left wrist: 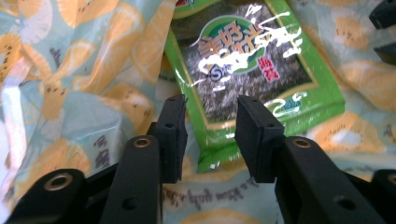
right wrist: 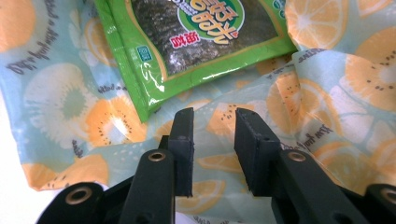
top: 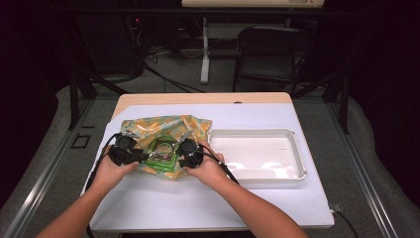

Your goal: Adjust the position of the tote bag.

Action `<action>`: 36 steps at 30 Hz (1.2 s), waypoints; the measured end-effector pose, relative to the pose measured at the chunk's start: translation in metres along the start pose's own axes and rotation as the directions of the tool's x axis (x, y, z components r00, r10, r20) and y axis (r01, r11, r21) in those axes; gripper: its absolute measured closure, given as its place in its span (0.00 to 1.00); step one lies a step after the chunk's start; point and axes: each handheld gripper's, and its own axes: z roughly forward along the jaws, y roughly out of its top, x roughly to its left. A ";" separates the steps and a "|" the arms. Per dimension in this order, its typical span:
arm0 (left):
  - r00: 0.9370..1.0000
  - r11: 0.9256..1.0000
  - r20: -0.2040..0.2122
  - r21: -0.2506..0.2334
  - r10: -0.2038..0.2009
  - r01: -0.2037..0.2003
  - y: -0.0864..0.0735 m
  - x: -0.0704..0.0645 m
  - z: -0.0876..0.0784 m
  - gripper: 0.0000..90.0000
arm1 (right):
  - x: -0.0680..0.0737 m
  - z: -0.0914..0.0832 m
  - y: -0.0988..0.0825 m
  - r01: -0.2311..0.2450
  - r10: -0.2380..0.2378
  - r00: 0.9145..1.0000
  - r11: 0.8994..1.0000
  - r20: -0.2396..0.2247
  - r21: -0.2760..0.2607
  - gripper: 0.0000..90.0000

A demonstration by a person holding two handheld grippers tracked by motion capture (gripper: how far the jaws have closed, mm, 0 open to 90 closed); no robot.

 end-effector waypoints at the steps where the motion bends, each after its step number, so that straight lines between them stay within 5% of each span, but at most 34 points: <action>1: 1.000 1.000 0.006 -0.003 -0.016 0.016 0.002 0.001 0.004 0.69 | 0.000 -0.001 0.000 -0.014 0.014 1.000 1.000 -0.001 -0.008 0.75; 10: 0.998 0.997 -0.002 0.022 -0.069 0.069 0.007 0.006 0.019 0.69 | 0.000 -0.001 0.002 -0.029 0.028 0.999 0.999 -0.015 -0.038 0.72; 23: 0.998 0.996 0.012 0.062 -0.063 0.062 0.005 0.003 0.028 0.70 | 0.003 0.001 0.013 -0.051 0.051 0.999 0.995 -0.003 -0.080 0.80; 36: 0.997 0.996 0.046 0.067 -0.057 0.054 0.000 -0.002 0.024 0.71 | -0.003 0.022 0.018 -0.105 0.105 0.994 0.994 -0.017 -0.011 0.83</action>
